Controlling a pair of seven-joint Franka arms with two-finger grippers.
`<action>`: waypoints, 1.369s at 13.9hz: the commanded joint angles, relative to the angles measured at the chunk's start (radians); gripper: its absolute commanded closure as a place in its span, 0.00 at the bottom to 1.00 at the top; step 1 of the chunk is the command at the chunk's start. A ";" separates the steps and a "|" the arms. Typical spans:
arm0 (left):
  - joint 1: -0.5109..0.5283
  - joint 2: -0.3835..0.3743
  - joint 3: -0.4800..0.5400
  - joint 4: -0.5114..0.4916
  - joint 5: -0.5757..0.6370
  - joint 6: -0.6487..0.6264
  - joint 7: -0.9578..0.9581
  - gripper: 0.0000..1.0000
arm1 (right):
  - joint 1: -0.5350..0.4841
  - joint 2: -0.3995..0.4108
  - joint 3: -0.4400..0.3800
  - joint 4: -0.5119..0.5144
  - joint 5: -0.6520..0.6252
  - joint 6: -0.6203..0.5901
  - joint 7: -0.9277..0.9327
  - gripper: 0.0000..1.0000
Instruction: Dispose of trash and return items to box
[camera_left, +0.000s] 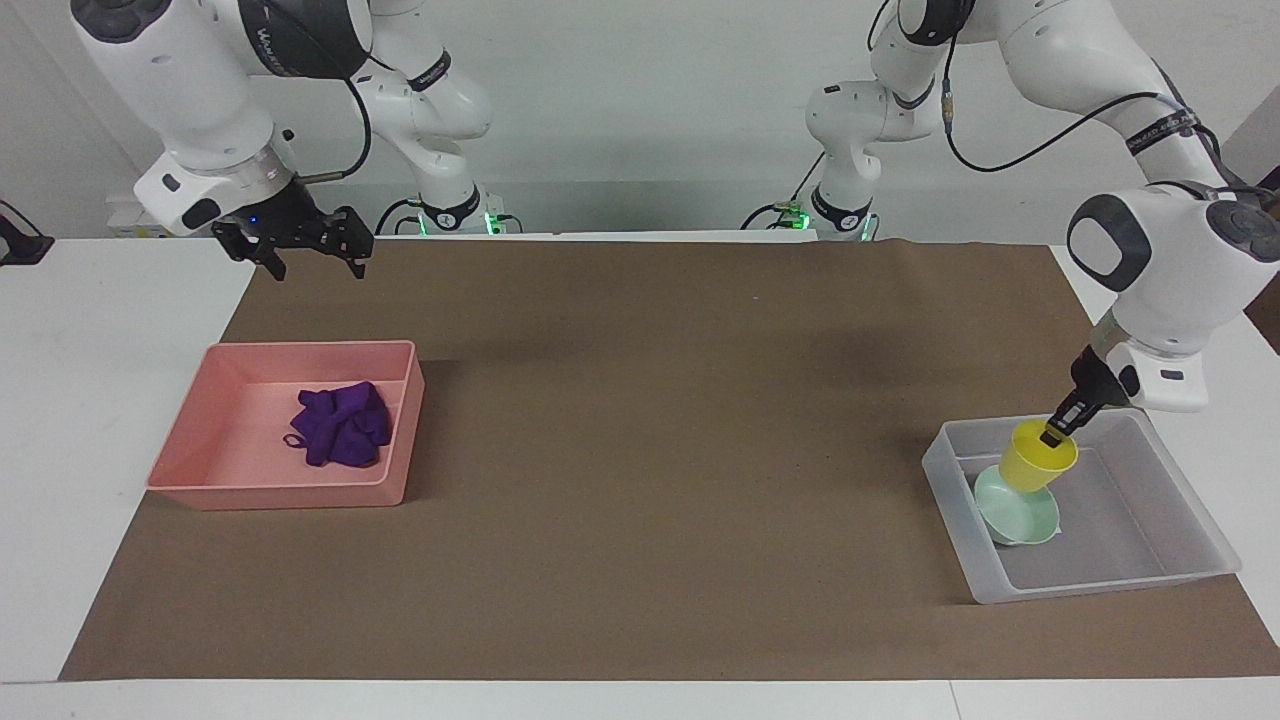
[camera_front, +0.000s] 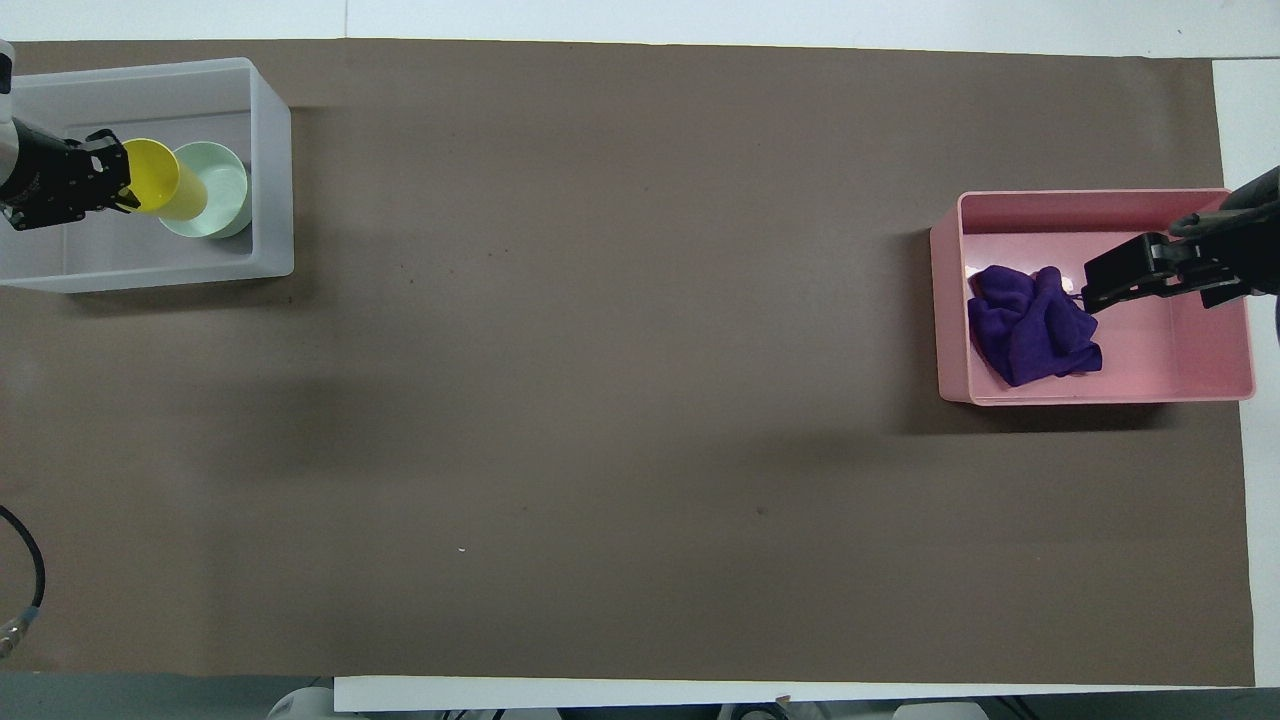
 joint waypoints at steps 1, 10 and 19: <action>0.011 0.019 -0.008 -0.014 0.010 0.016 -0.017 1.00 | 0.023 -0.028 -0.022 -0.037 0.007 0.000 0.027 0.00; -0.021 0.022 -0.010 -0.034 0.021 0.061 -0.008 0.17 | 0.023 -0.050 -0.017 -0.084 0.044 0.026 0.053 0.01; -0.059 -0.342 -0.022 -0.039 0.029 -0.447 0.317 0.00 | 0.021 -0.048 -0.017 -0.091 0.093 0.085 0.027 0.01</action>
